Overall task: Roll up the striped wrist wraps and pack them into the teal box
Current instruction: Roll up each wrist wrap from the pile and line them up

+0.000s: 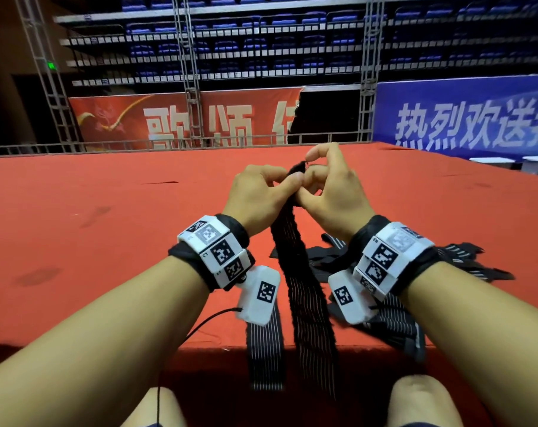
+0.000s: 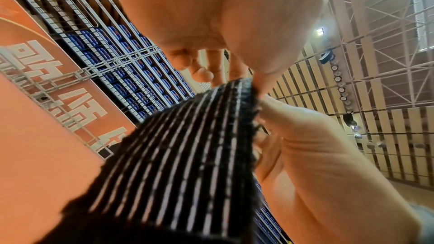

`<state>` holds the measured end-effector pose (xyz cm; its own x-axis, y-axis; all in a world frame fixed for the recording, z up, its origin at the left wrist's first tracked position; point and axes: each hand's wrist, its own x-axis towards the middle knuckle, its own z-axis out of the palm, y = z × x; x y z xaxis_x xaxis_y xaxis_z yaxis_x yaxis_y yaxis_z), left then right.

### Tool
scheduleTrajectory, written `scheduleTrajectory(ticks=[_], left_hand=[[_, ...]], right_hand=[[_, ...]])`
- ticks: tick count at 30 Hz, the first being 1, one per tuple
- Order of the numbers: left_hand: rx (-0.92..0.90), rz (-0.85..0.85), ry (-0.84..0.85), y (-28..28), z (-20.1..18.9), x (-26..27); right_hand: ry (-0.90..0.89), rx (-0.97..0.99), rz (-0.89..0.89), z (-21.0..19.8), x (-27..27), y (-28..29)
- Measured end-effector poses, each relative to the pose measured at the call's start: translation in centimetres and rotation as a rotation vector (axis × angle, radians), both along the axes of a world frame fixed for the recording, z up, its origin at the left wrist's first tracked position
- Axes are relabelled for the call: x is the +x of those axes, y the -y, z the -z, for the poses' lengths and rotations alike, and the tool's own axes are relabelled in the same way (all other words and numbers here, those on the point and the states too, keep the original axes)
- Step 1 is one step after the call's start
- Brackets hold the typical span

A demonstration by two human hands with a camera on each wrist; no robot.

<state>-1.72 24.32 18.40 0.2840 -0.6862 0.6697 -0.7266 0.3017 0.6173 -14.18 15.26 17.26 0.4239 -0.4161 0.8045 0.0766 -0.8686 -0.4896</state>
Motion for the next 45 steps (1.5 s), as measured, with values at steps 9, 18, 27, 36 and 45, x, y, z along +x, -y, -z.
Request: scheduleTrajectory(ticks=[9, 18, 27, 36, 45], left_hand=[[-0.019, 0.016, -0.066, 0.5, 0.5, 0.5], [-0.035, 0.040, -0.225, 0.1, 1.7, 1.6], [0.005, 0.122, -0.343, -0.8, 2.6, 1.8], [0.151, 0.062, -0.386, 0.0, 6.6, 4.2], [0.355, -0.018, -0.441, 3.9, 16.4, 9.7]], right_hand=[[-0.021, 0.047, 0.132, 0.1, -0.3, 1.1], [-0.111, 0.297, 0.028, 1.8, -0.2, 2.5], [-0.092, 0.460, -0.130, 1.5, 0.3, 0.9], [-0.240, 0.595, -0.112, 6.5, 2.9, 3.1], [-0.502, 0.596, -0.037, 14.5, 6.7, 6.6]])
